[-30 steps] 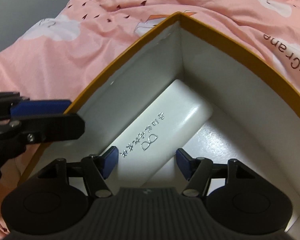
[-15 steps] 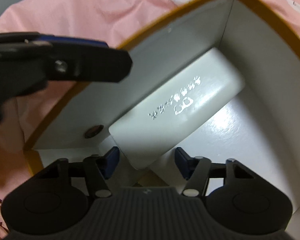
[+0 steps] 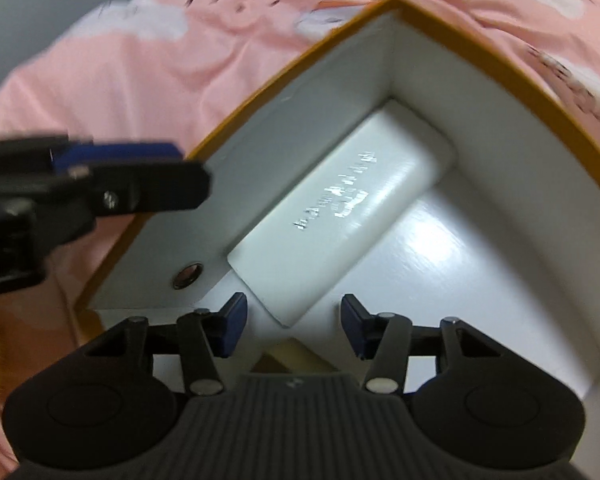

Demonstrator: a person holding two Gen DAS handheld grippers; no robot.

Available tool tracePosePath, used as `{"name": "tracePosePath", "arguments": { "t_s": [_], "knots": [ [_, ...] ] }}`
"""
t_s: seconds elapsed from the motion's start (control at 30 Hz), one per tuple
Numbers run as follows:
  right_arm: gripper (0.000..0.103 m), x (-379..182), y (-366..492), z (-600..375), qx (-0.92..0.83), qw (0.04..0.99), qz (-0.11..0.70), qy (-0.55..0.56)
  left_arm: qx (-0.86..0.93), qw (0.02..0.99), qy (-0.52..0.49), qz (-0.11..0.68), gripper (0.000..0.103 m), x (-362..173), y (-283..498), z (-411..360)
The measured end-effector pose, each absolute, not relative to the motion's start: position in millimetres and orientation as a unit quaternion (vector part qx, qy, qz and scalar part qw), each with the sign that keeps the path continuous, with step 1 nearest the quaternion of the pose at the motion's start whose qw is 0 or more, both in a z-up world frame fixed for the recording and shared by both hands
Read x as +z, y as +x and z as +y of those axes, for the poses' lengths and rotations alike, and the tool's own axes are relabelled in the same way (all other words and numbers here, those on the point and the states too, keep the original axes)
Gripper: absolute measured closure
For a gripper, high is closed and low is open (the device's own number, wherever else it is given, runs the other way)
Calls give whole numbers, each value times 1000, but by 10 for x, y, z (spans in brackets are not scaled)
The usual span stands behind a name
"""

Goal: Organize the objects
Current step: 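Lower the tan cube into a box corner with the right gripper while the left gripper releases the white case, then open the right gripper and withdraw both grippers from the box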

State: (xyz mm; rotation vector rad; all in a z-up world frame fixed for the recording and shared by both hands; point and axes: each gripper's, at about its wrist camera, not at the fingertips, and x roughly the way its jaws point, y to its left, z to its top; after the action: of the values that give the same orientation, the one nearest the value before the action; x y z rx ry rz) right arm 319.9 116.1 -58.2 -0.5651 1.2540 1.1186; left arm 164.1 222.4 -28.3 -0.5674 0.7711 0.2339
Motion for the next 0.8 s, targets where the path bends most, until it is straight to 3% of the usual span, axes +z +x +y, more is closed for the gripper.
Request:
{"name": "tracePosePath", "arguments": {
  "t_s": [0.1, 0.2, 0.5, 0.8],
  "knots": [
    [51, -494, 3395, 848, 461, 648, 577, -185, 112, 881, -273, 371, 69, -282, 1626, 2201],
    [66, -495, 3562, 405, 422, 665, 603, -126, 112, 880, -272, 373, 69, -277, 1609, 2180],
    [78, -876, 3416, 163, 368, 661, 653, -35, 118, 885, -257, 369, 69, -177, 1530, 2110],
    [79, -967, 3157, 473, 405, 639, 654, -18, 122, 887, -244, 372, 69, -117, 1441, 2086]
  ]
}}
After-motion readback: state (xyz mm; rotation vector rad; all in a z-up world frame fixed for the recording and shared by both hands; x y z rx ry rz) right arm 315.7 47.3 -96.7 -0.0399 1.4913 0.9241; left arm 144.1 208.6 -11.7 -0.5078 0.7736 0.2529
